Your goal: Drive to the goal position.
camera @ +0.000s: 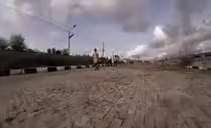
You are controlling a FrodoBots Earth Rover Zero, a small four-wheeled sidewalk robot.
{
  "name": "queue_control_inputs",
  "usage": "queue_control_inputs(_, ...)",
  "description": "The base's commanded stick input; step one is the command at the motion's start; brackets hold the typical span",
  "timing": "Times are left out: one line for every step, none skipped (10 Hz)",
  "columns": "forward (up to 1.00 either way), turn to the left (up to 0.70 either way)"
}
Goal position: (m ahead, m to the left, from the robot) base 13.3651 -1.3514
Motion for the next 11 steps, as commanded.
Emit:
queue_control_inputs(1.0,0.0)
queue_control_inputs(1.0,0.0)
queue_control_inputs(1.0,0.0)
queue_control_inputs(1.0,0.0)
queue_control_inputs(1.0,0.0)
queue_control_inputs(1.0,0.0)
queue_control_inputs(1.0,0.0)
queue_control_inputs(1.0,0.0)
queue_control_inputs(1.0,0.0)
queue_control_inputs(1.0,0.0)
queue_control_inputs(1.0,0.27)
